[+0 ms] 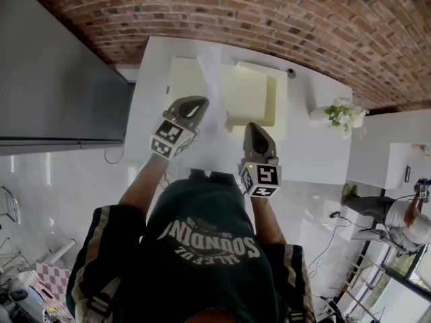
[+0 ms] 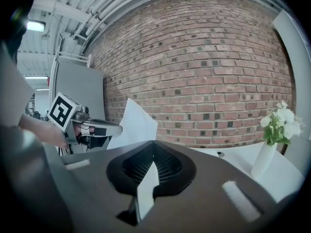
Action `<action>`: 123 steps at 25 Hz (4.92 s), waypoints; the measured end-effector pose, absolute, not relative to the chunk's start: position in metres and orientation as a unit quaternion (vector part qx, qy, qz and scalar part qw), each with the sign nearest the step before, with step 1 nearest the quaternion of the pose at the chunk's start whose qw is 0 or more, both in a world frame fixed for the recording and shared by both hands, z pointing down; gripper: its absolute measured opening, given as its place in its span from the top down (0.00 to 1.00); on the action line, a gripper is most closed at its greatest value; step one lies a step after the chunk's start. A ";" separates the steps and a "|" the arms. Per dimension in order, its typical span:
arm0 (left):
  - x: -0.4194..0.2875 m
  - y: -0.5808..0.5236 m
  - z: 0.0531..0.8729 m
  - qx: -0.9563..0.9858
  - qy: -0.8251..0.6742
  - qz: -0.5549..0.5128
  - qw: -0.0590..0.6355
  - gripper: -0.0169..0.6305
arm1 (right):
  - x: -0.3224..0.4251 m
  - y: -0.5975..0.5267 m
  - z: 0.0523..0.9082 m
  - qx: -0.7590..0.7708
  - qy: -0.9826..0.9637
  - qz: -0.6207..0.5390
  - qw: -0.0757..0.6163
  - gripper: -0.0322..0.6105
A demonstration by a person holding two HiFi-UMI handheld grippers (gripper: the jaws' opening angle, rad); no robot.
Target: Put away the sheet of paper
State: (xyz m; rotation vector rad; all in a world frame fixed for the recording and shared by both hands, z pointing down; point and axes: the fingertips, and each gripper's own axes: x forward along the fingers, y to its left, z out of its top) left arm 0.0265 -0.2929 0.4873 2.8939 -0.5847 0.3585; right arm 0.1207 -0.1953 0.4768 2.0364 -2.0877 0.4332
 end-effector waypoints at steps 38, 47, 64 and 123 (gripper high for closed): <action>0.056 -0.342 0.627 0.941 -0.134 0.263 0.166 0.96 | 0.175 -0.204 0.514 0.705 -0.670 0.197 0.121 0.95; 0.059 -0.351 0.646 0.933 -0.131 0.281 0.184 0.96 | 0.184 -0.210 0.522 0.704 -0.668 0.206 0.127 0.95; 0.087 -0.356 0.663 0.925 -0.129 0.279 0.221 0.96 | 0.209 -0.221 0.534 0.703 -0.663 0.222 0.134 0.95; 0.213 -0.326 0.733 0.879 -0.117 0.337 0.317 0.95 | 0.257 -0.220 0.575 0.700 -0.645 0.274 0.138 0.95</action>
